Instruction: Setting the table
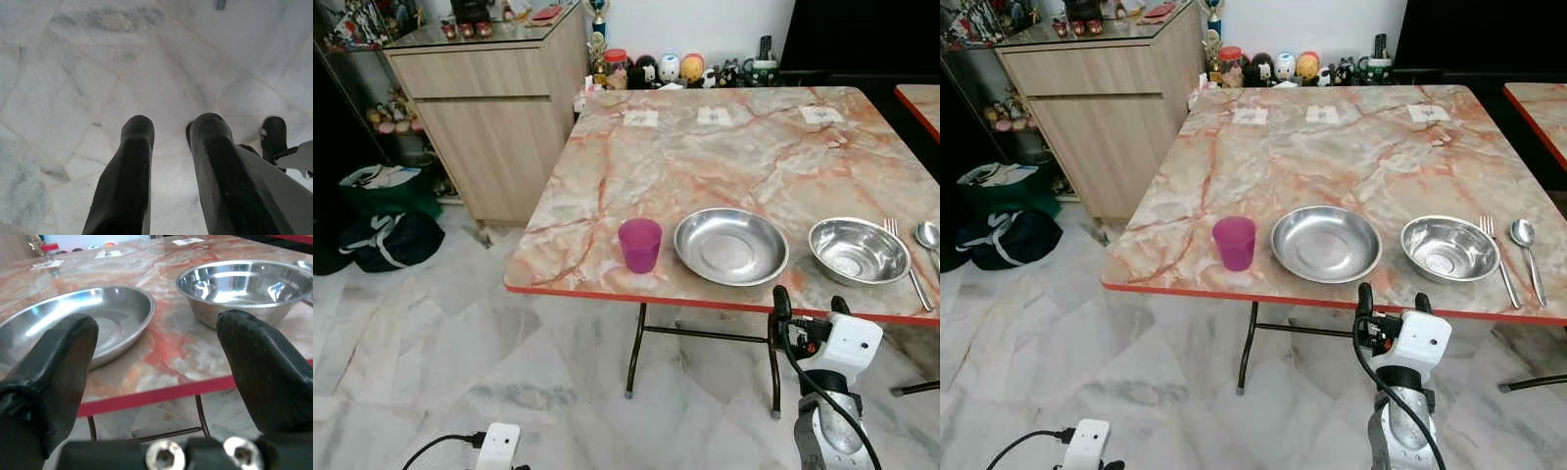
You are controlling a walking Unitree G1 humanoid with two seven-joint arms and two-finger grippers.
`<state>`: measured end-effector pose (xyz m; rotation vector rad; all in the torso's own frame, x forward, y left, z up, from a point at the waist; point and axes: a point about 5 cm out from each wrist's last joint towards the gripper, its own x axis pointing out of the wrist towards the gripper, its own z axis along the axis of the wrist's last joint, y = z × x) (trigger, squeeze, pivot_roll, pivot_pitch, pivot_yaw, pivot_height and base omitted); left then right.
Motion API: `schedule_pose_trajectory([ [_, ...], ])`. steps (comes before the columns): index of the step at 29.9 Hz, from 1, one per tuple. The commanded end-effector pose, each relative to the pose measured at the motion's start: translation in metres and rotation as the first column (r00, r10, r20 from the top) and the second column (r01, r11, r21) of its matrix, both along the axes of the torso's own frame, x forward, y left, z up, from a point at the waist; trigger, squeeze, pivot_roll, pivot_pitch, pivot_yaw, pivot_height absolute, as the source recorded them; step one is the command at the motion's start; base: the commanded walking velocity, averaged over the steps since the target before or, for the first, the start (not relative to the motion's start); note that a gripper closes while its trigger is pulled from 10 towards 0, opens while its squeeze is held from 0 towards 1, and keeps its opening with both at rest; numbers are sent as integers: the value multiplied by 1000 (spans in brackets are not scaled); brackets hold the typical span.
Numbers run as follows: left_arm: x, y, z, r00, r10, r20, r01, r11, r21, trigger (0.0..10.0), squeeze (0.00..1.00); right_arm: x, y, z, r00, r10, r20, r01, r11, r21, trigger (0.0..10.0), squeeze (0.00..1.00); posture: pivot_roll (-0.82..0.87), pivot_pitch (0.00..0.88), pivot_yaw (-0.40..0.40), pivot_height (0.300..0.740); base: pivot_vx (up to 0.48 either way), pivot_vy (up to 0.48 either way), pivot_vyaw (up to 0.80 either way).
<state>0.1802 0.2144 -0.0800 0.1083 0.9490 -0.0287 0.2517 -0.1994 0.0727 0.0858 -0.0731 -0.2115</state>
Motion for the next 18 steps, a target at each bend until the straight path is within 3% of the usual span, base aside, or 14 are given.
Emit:
schedule_pose_trajectory([
  [1,-6,2,-3,1000,0,-32,0,1000,11,10000,0,4,5,7,1000,15,24,-15,1000,3,10000,0,-156,0,33,740,289,0,0],
  [11,-6,2,-3,1000,-1,-31,1,1000,12,10000,0,5,5,7,1000,19,20,-19,1000,2,10000,0,-157,0,29,740,301,0,0],
  [18,-6,2,-3,1000,6,-27,-5,1000,13,10000,0,1,5,7,1000,5,7,-5,1000,22,10000,0,-150,0,23,740,0,0,0],
])
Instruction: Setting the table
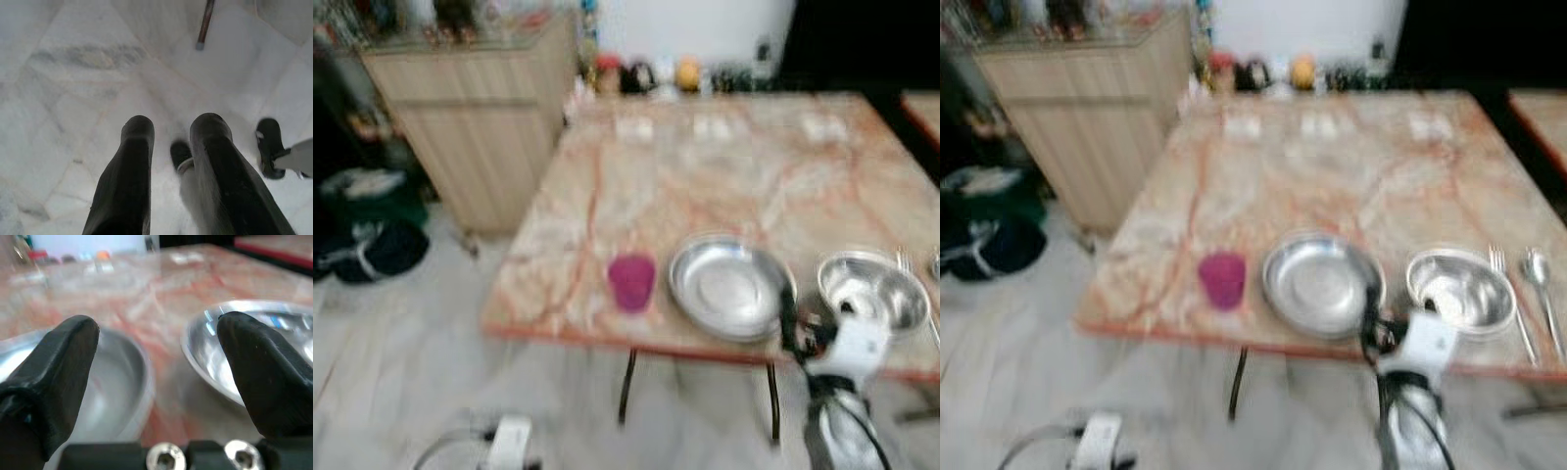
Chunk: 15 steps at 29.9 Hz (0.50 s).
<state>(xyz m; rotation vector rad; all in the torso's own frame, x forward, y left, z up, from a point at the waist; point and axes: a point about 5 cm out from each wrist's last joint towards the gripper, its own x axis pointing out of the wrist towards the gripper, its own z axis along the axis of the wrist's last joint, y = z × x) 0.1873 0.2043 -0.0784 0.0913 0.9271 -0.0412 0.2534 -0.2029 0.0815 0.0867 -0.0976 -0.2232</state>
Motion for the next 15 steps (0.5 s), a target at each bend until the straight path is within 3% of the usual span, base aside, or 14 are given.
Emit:
schedule_pose_trajectory([
  [1,-13,12,-4,999,11,-47,-9,999,34,10000,0,-2,8,-2,1000,18,-19,-17,1000,26,10000,0,-150,0,23,740,0,0,0],
  [11,-15,16,-5,998,20,-54,-18,999,44,10000,0,-26,6,4,999,32,-42,-26,992,123,10000,0,-158,5,23,740,0,0,0],
  [15,-15,17,-4,998,21,-52,-19,999,46,10000,0,-33,6,8,997,36,-70,-22,979,202,10000,0,-160,8,19,740,0,0,0],
])
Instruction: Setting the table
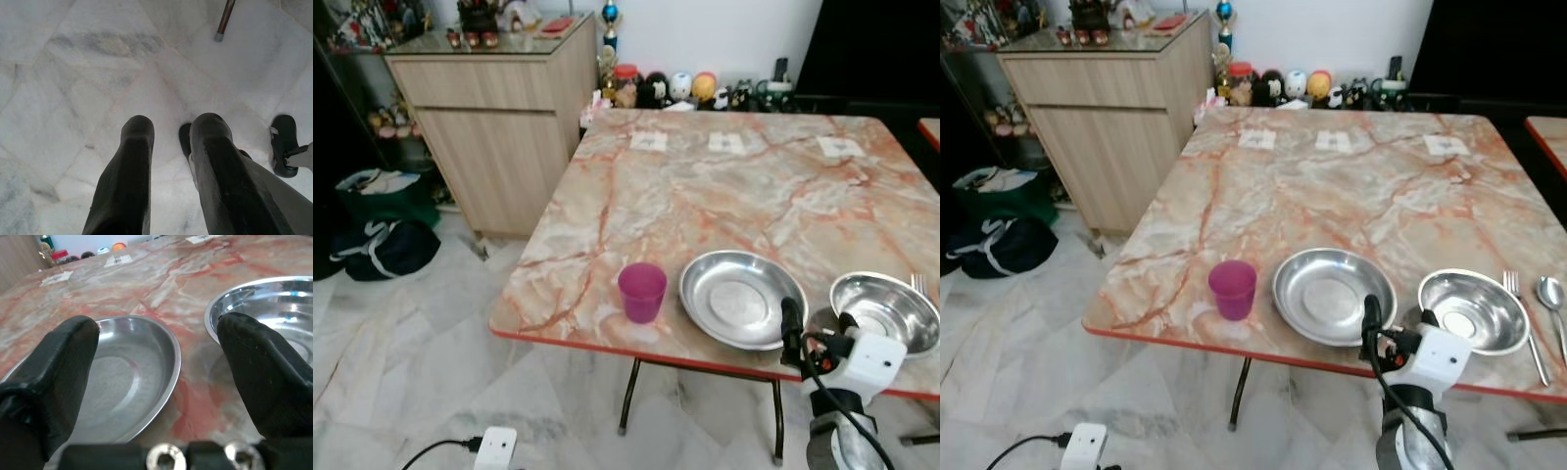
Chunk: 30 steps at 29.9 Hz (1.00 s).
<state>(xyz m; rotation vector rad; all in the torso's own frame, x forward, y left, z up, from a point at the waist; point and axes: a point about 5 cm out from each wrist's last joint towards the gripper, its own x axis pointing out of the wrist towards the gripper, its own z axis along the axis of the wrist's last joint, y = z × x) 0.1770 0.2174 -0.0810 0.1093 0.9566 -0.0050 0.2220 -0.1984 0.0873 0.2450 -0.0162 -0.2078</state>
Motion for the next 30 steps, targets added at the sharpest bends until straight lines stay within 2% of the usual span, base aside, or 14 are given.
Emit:
schedule_pose_trajectory([
  [1,-4,5,-1,1000,-4,-25,5,1000,14,10000,0,-3,0,3,1000,-10,-20,11,998,64,10000,0,-163,9,20,740,0,0,0],
  [3,-4,5,-1,1000,-7,-26,8,1000,15,10000,0,-2,-2,-3,996,-32,-79,42,992,123,10000,0,-167,9,22,740,0,0,0],
  [5,-4,5,-1,1000,-8,-26,8,1000,15,10000,0,0,-4,-5,996,-45,-82,56,988,142,10000,0,-166,7,23,740,0,0,0],
  [6,-4,6,-1,1000,-8,-26,9,1000,15,10000,0,6,-6,-8,993,-55,-105,76,975,207,10000,0,-164,7,26,740,0,0,0],
  [7,-4,6,-1,1000,-8,-26,9,1000,15,10000,0,8,-7,-9,992,-58,-110,81,972,222,10000,0,-164,7,26,740,0,0,0],
  [11,-4,10,0,1000,-6,-27,6,1000,20,10000,0,21,-1,-8,992,-21,-126,51,969,244,10000,0,-150,6,25,740,0,0,0],
  [14,-5,12,0,1000,1,-29,0,1000,22,10000,0,25,3,-11,989,7,-148,30,968,249,10000,0,-145,5,23,740,0,0,0],
  [21,-8,14,-1,999,6,-36,-5,1000,24,10000,0,27,11,-13,985,38,-170,8,965,262,10000,0,-138,11,22,740,0,0,0],
  [30,-11,14,-2,999,5,-44,-4,1000,25,10000,0,26,9,-15,982,11,-188,44,958,285,10000,0,-141,13,26,740,0,0,0],
])
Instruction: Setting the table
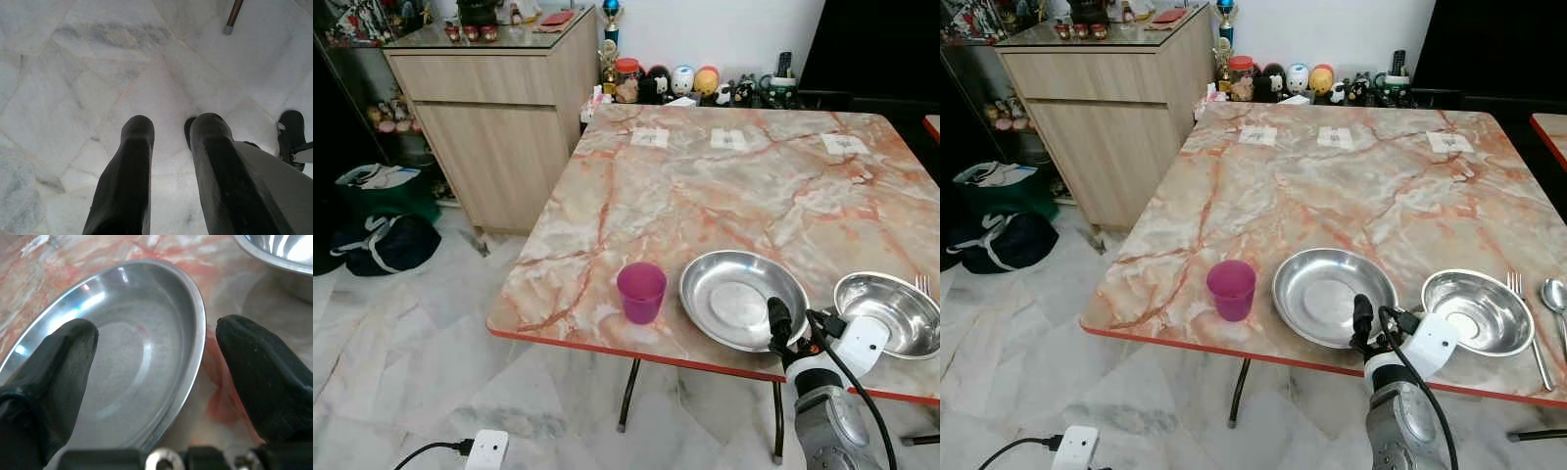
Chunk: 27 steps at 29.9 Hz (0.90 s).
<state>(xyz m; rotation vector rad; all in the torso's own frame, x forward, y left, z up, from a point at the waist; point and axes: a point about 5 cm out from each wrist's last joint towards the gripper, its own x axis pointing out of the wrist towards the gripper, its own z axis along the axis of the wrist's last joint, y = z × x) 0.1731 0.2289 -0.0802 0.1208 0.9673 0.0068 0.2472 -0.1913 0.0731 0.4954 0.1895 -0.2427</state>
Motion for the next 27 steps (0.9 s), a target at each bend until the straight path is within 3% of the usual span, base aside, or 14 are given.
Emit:
schedule_pose_trajectory([
  [1,-7,3,-3,999,0,-34,1,1000,9,10000,0,1,2,0,1000,-6,-10,6,1000,21,10000,0,-141,13,26,740,0,0,0],
  [3,-8,3,-3,999,-3,-36,3,1000,9,10000,0,2,1,-2,999,-16,-32,17,999,34,10000,0,-141,13,26,740,0,0,0],
  [4,-9,3,-3,999,-5,-38,6,1000,10,10000,0,4,1,-4,998,-24,-49,26,998,48,1686,0,-140,12,26,740,0,0,0],
  [6,-9,3,-4,999,-7,-39,8,1000,9,10000,0,6,1,-6,997,-21,-71,25,998,53,627,0,-140,12,25,740,0,0,0],
  [9,-9,3,-4,999,-9,-39,9,1000,9,10000,0,8,1,-7,997,-16,-79,20,998,57,4235,0,-138,10,26,740,0,0,0],
  [11,-10,2,-4,999,-10,-41,11,1000,10,10000,0,14,2,-8,996,-9,-92,14,998,54,10000,0,-135,10,25,740,0,0,0],
  [12,-10,2,-4,999,-10,-42,11,1000,10,10000,0,16,1,-9,995,-16,-96,22,998,58,0,0,-134,11,24,740,0,0,0],
  [14,-10,2,-4,999,-10,-44,11,1000,12,10000,0,18,1,-10,994,-17,-106,24,997,67,863,0,-132,12,25,740,0,0,0],
  [16,-11,2,-5,999,-10,-44,11,1000,12,10000,0,19,2,-11,993,-11,-115,18,998,63,10000,0,-131,11,26,740,0,0,0],
  [18,-11,2,-5,999,-10,-45,10,1000,12,10000,0,19,2,-11,993,-10,-118,17,998,63,10000,0,-131,12,26,740,0,0,0],
  [20,-11,2,-5,999,-11,-46,11,1000,12,10000,0,20,3,-12,992,-9,-125,17,998,60,0,0,-129,12,27,740,0,0,0],
  [23,-11,2,-5,999,-11,-45,11,1000,12,10000,0,20,3,-13,991,-18,-133,26,998,64,0,0,-131,13,29,740,0,0,0],
  [24,-11,2,-5,999,-11,-46,12,1000,12,10000,0,19,3,-15,990,-17,-144,26,998,62,10000,0,-131,14,29,740,0,0,0],
  [27,-11,1,-5,999,-14,-47,14,1000,11,10000,0,17,3,-21,983,-18,-183,27,998,51,10000,0,-131,13,31,740,0,0,0],
])
